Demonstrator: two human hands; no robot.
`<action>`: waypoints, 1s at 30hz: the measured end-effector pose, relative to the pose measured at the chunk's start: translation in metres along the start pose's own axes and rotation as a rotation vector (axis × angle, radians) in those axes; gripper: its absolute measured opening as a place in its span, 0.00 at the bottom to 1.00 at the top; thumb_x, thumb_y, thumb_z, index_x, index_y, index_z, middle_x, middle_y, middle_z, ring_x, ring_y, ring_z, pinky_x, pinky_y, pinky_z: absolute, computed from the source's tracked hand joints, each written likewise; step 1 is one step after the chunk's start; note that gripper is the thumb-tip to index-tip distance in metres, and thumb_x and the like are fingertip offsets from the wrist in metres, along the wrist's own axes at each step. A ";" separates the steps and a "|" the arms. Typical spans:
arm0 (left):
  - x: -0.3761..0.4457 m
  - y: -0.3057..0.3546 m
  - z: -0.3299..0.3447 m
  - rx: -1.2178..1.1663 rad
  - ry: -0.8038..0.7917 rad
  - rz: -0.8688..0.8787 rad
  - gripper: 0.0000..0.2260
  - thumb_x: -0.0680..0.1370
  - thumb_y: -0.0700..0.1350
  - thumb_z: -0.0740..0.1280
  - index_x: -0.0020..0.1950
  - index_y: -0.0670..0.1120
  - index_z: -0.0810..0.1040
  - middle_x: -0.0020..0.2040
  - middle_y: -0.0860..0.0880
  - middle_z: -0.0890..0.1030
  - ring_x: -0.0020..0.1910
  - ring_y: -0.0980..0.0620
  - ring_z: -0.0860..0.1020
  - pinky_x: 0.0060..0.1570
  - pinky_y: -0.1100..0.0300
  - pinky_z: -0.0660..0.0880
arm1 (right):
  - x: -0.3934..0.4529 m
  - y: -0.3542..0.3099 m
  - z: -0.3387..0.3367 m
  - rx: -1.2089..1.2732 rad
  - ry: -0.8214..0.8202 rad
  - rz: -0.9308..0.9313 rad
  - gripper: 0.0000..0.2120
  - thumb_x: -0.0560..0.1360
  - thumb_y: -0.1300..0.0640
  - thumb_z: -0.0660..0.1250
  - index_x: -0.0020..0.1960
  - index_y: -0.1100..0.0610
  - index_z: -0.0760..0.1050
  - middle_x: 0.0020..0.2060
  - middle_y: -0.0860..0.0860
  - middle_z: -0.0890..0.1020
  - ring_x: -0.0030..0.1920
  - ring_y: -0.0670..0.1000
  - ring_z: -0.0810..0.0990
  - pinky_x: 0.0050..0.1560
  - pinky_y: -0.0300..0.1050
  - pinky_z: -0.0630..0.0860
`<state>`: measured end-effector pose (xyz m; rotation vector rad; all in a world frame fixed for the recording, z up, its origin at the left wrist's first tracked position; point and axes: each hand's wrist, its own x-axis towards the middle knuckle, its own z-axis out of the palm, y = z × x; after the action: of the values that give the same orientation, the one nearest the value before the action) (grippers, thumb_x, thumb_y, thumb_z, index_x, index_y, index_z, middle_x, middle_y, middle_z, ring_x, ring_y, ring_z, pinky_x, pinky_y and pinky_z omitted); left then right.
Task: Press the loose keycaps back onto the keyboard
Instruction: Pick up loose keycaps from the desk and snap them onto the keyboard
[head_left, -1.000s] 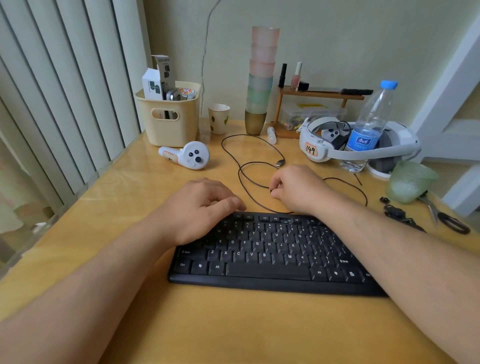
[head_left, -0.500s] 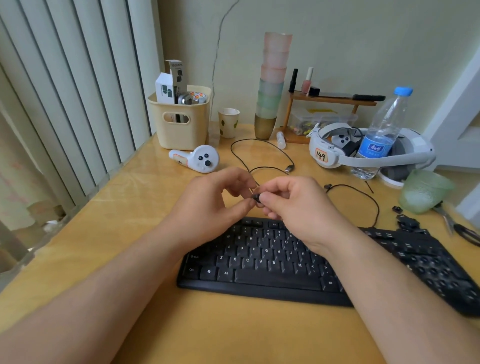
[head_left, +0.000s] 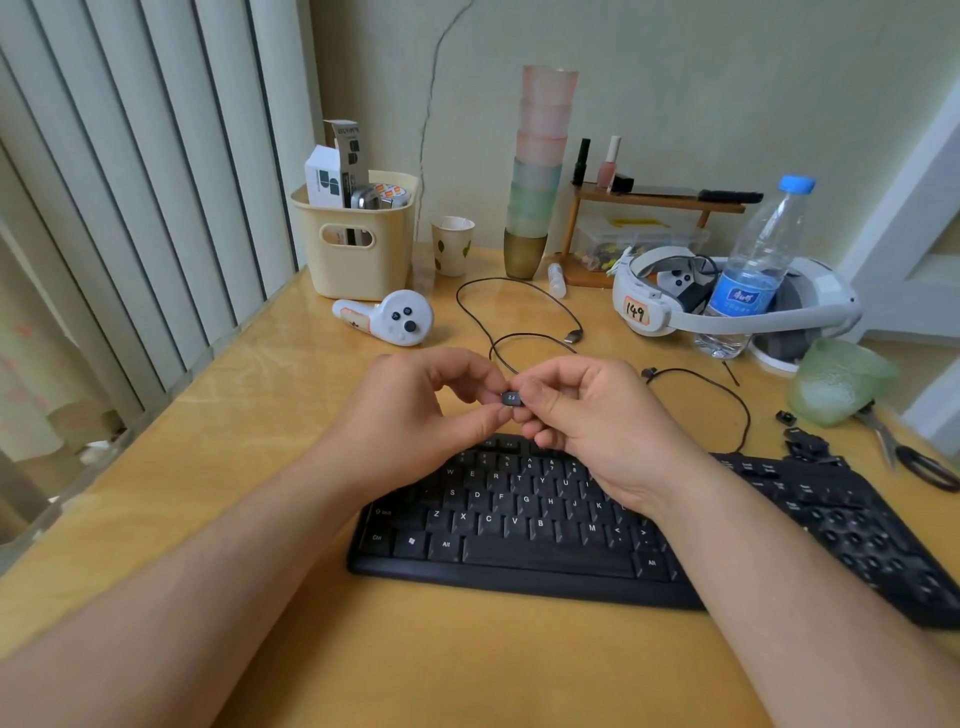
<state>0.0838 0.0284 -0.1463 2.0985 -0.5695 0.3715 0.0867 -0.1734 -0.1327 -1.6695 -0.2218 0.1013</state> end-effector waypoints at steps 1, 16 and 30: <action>0.000 -0.001 0.000 -0.001 -0.001 -0.003 0.07 0.75 0.48 0.79 0.48 0.57 0.84 0.43 0.60 0.85 0.50 0.58 0.82 0.53 0.68 0.75 | -0.001 0.000 0.000 -0.002 -0.009 -0.009 0.05 0.80 0.65 0.69 0.50 0.58 0.83 0.36 0.52 0.85 0.36 0.48 0.81 0.38 0.38 0.80; 0.004 -0.002 0.001 -0.368 -0.023 -0.173 0.10 0.81 0.45 0.73 0.59 0.53 0.75 0.50 0.51 0.88 0.49 0.29 0.79 0.49 0.35 0.77 | -0.006 -0.002 0.004 -0.579 0.116 -0.329 0.10 0.76 0.58 0.75 0.50 0.42 0.84 0.37 0.42 0.85 0.41 0.44 0.84 0.45 0.42 0.81; 0.005 -0.002 -0.008 -0.392 -0.010 -0.184 0.16 0.78 0.40 0.74 0.63 0.52 0.76 0.51 0.49 0.88 0.56 0.36 0.82 0.61 0.35 0.74 | -0.007 0.002 0.007 -0.587 0.146 -0.430 0.08 0.74 0.57 0.77 0.48 0.48 0.80 0.42 0.43 0.84 0.38 0.44 0.86 0.44 0.52 0.84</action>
<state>0.0887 0.0351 -0.1406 1.7562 -0.4121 0.1307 0.0785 -0.1682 -0.1356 -2.1567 -0.5311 -0.4480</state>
